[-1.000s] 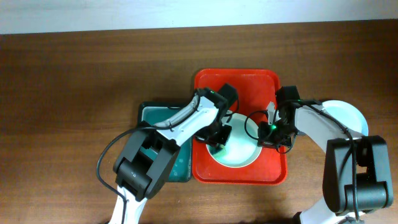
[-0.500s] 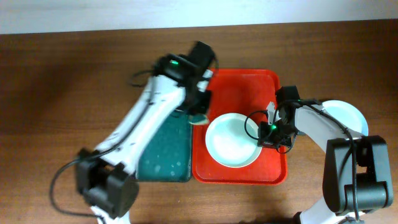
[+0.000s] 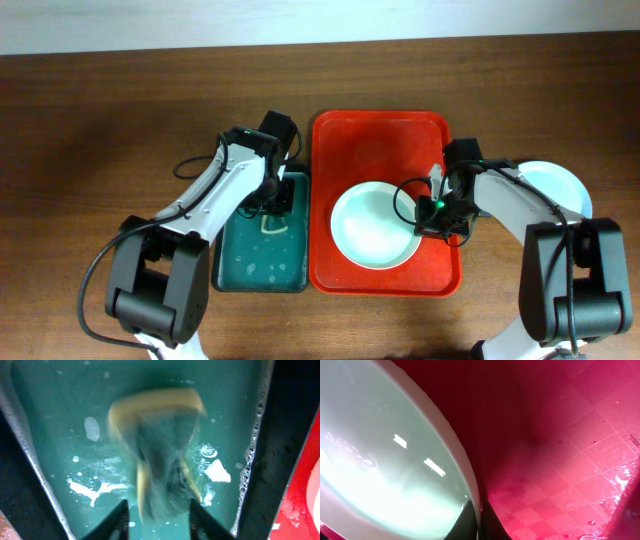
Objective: Clean dirty plates on tray and stack at the side
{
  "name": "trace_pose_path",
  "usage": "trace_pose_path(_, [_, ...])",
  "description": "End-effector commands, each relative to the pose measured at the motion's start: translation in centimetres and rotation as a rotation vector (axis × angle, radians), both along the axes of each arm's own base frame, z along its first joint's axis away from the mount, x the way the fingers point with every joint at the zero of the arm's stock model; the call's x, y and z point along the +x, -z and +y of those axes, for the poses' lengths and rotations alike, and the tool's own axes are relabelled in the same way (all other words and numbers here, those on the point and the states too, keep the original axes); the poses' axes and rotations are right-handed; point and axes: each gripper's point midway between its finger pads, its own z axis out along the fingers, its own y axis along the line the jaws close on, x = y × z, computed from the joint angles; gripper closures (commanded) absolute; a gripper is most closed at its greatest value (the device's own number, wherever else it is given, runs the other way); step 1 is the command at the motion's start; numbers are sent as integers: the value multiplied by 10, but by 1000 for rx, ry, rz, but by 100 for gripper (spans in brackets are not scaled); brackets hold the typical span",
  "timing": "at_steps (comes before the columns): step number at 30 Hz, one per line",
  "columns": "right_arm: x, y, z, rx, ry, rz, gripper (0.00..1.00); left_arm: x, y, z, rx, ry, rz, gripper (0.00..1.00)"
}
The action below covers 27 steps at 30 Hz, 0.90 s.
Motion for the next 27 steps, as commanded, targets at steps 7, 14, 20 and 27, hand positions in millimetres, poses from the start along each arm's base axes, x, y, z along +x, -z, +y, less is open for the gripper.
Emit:
trace_pose_path(7, [-6,12,-6,-31,-53,11,96,18,-81,-1,-173,-54,-124,39])
trace_pose_path(14, [0,-85,1,10,-82,-126,96,15,-166,64,-215,-213,-340,1])
trace_pose_path(20, [-1,-137,36,101,-101,-213,96,4,-184,93,-204,-292,-378,1])
trace_pose_path(27, [6,-139,118,105,-131,-302,96,4,-184,93,-205,-293,-379,1])
